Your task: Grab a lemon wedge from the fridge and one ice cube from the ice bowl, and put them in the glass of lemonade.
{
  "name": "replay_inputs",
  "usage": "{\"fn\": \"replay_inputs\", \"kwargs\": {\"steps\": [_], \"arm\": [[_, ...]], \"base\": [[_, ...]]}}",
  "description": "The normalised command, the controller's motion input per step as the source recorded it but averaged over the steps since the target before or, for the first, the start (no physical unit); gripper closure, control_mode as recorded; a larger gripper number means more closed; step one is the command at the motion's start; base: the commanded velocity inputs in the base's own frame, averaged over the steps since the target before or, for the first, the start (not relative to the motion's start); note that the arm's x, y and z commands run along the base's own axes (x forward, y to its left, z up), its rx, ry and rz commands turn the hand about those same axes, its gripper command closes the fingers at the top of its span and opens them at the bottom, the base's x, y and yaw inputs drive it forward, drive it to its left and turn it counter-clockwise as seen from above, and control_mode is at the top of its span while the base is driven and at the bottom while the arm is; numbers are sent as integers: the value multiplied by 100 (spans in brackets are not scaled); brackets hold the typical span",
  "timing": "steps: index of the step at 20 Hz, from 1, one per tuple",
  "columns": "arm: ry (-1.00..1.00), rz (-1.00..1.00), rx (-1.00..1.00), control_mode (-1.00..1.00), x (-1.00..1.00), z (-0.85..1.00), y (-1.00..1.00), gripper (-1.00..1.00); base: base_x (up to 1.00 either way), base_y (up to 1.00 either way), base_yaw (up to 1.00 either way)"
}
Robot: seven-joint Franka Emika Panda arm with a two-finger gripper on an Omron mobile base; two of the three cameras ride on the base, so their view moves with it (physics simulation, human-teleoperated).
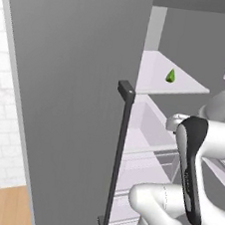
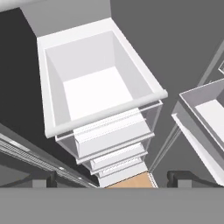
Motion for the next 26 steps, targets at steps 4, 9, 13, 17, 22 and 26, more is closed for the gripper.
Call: {"fn": "replay_inputs", "kwargs": {"steps": [4, 9, 13, 17, 22, 26], "arm": [[0, 0, 0, 100, 0, 0, 0, -100], [-10, 0, 4, -100, -3, 0, -2, -100], [-24, -1, 5, -100, -13, 1, 0, -100], [-30, 0, 16, -100, -48, 15, -7, -100], [-27, 1, 14, -100, -27, 46, -2, -100], [2, 3, -4, -100, -4, 100, 4, -100]], "base": [[11, -31, -5], [0, -4, 0], [0, 0, 0], [0, 0, 0], [0, 0, 0], [0, 0, 0]]}}
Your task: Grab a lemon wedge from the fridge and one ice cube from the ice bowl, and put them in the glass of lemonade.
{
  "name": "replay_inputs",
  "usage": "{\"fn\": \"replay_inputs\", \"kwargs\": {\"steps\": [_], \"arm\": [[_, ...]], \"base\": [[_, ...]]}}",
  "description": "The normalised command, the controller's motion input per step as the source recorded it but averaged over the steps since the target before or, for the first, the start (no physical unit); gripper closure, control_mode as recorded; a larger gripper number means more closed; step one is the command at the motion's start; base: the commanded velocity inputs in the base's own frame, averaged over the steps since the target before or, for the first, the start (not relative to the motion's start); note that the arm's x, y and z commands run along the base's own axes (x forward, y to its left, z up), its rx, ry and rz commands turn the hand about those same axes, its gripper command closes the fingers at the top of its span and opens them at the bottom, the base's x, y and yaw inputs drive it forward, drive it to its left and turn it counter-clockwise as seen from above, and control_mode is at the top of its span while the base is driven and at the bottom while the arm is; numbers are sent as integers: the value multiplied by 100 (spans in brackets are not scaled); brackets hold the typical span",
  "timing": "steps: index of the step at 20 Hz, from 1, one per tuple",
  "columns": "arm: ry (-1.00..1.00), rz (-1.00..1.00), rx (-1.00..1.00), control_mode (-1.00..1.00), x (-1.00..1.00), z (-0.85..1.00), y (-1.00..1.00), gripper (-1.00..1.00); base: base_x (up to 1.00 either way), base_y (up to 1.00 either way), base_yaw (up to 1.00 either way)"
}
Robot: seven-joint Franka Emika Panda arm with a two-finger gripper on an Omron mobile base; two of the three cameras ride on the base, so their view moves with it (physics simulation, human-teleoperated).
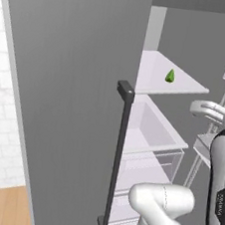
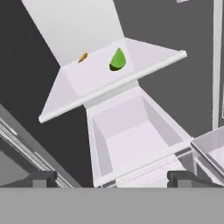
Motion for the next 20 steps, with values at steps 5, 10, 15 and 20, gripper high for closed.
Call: {"fn": "replay_inputs", "kwargs": {"steps": [5, 10, 15, 20], "arm": [[15, 5, -21, -100, 20, 70, 36, -100], [12, 4, -20, -100, 10, 22, 23, -100], [5, 0, -11, -100, 17, -24, -10, -100], [1, 0, -11, -100, 56, -14, -37, -100]], "base": [[0, 0, 0], [0, 0, 0], [0, 0, 0], [0, 0, 0]]}}
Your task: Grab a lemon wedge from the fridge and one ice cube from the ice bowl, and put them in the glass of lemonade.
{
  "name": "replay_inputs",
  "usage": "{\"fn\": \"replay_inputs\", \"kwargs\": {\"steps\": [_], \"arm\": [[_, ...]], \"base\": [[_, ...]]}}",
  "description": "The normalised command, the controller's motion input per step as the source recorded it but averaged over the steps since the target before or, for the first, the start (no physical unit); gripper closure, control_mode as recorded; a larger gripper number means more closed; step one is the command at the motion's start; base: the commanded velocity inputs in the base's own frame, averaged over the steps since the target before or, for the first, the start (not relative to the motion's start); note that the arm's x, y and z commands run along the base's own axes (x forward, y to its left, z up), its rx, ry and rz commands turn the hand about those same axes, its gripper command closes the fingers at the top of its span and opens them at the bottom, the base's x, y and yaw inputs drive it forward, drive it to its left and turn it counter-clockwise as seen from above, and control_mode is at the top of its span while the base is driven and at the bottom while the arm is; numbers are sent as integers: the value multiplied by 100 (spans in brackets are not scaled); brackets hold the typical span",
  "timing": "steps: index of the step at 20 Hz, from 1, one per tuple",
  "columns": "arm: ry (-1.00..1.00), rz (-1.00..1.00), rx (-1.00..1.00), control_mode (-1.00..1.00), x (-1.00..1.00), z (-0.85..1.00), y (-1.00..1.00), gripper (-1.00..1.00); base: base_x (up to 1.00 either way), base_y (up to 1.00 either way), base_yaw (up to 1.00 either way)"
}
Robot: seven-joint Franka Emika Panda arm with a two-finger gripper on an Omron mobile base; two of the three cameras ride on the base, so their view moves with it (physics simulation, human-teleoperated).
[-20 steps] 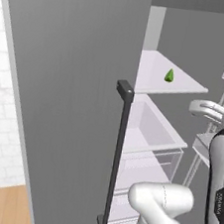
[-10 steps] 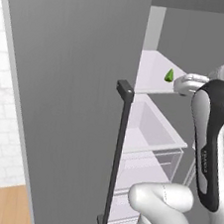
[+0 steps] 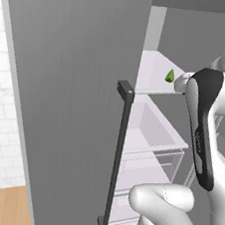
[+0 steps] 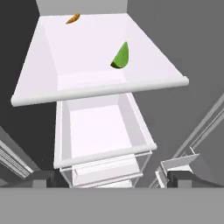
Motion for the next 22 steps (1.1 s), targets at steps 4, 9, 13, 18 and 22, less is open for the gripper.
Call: {"fn": "replay_inputs", "kwargs": {"steps": [4, 9, 13, 18, 22], "arm": [[-3, 0, -1, -100, 72, 0, -47, -100], [0, 0, 0, -100, 95, 0, -16, -100], [0, 0, 0, -100, 100, -7, 2, -100], [0, 0, 0, -100, 100, -24, 3, -100], [0, 0, 6, -100, 81, -46, 0, -100]], "base": [[0, 0, 0], [0, 0, 0], [0, 0, 0], [0, 0, 0], [0, 0, 0]]}}
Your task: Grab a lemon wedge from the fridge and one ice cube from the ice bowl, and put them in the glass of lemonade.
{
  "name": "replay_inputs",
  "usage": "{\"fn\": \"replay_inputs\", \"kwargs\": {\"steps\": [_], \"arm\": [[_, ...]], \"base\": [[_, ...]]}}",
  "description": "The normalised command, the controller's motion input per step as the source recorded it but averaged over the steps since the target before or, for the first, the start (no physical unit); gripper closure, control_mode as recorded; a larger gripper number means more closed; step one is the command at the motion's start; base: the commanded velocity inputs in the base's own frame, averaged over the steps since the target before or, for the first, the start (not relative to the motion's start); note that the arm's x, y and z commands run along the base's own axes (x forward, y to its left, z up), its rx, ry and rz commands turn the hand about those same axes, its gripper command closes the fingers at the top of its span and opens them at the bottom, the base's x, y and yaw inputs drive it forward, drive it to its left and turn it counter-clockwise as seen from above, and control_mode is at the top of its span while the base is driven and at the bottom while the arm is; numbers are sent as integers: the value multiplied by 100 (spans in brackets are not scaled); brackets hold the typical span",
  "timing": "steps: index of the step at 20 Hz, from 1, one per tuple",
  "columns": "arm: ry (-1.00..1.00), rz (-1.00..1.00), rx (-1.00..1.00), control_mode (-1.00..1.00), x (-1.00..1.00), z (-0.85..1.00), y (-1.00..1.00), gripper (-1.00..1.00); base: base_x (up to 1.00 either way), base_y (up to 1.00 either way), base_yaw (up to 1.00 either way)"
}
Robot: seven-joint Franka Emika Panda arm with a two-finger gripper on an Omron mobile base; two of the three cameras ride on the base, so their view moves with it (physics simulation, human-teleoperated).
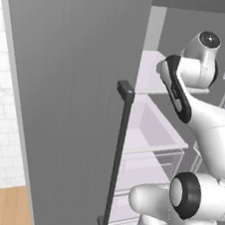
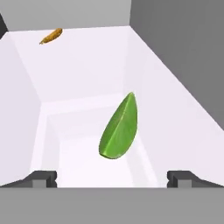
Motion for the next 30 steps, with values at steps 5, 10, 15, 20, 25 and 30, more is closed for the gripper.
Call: {"fn": "replay_inputs", "kwargs": {"steps": [5, 10, 15, 20, 25, 30], "arm": [[0, -3, 11, -100, 44, -21, 0, -100], [12, -8, 2, -100, 24, 6, 0, -100], [10, -7, -1, -100, 47, 3, 0, -100], [0, -1, 0, -100, 15, -11, -12, -100], [0, -1, 0, -100, -33, -10, -10, -100], [0, 0, 0, -100, -22, -14, 0, -100]], "base": [[0, 0, 0], [0, 0, 0], [0, 0, 0], [0, 0, 0], [0, 0, 0], [0, 0, 0]]}}
